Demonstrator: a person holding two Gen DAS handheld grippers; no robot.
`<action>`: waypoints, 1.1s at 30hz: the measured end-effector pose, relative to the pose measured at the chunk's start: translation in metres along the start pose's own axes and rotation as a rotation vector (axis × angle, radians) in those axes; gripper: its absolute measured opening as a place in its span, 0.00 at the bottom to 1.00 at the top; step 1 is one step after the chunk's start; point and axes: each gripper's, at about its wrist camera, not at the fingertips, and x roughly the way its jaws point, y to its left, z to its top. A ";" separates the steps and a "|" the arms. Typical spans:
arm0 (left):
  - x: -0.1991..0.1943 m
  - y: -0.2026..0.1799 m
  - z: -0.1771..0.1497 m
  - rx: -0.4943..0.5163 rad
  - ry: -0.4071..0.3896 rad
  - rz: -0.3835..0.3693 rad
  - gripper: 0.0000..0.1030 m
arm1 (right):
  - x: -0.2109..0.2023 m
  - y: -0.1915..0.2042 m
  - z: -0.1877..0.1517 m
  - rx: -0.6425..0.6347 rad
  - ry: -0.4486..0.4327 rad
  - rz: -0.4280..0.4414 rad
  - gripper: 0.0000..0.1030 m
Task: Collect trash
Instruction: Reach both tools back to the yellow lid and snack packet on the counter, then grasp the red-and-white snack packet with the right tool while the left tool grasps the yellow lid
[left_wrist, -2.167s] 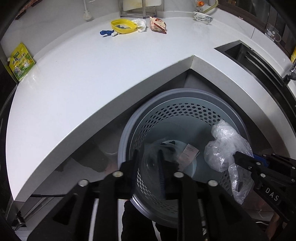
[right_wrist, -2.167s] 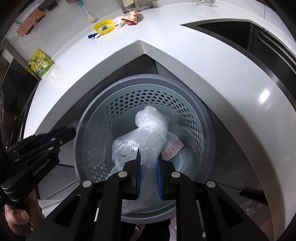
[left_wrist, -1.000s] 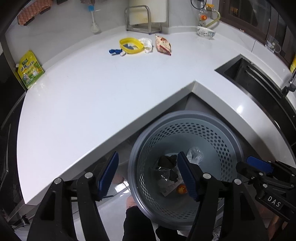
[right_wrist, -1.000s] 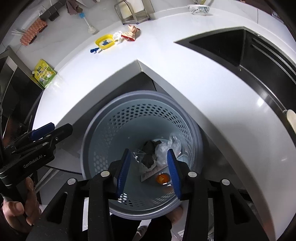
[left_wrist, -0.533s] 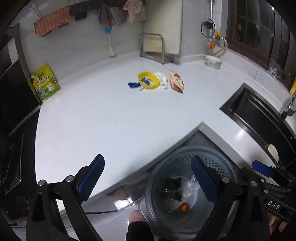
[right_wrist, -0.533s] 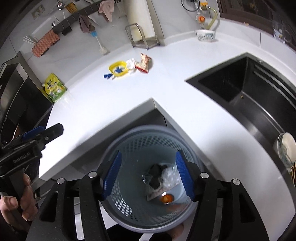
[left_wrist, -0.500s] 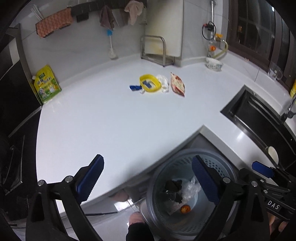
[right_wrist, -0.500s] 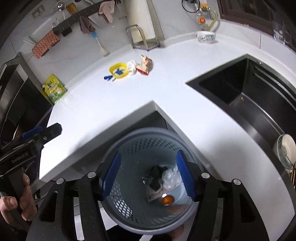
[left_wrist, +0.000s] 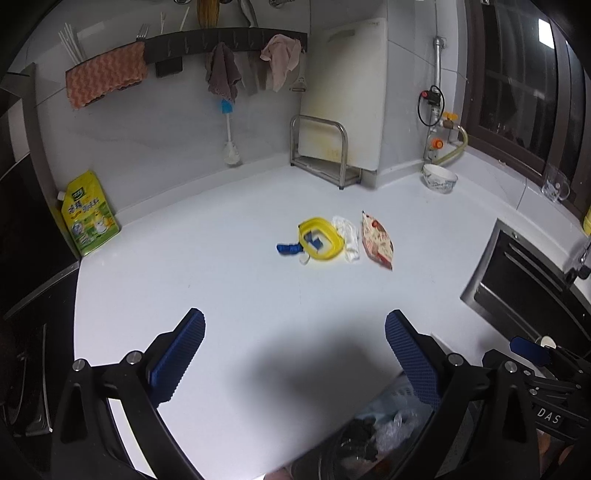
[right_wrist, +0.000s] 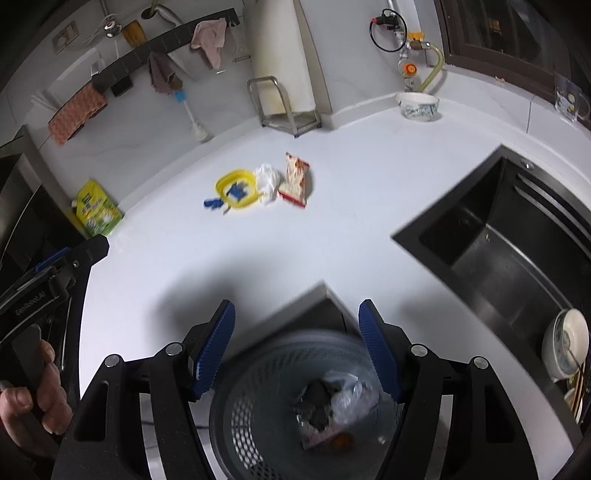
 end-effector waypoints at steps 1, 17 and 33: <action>0.007 0.002 0.005 -0.001 -0.001 -0.003 0.94 | 0.004 0.002 0.007 -0.002 -0.006 -0.004 0.65; 0.122 0.026 0.059 0.021 0.032 -0.047 0.94 | 0.107 0.013 0.082 0.020 -0.015 -0.062 0.68; 0.218 0.017 0.087 0.112 0.109 -0.099 0.94 | 0.185 0.000 0.126 0.099 0.031 -0.126 0.68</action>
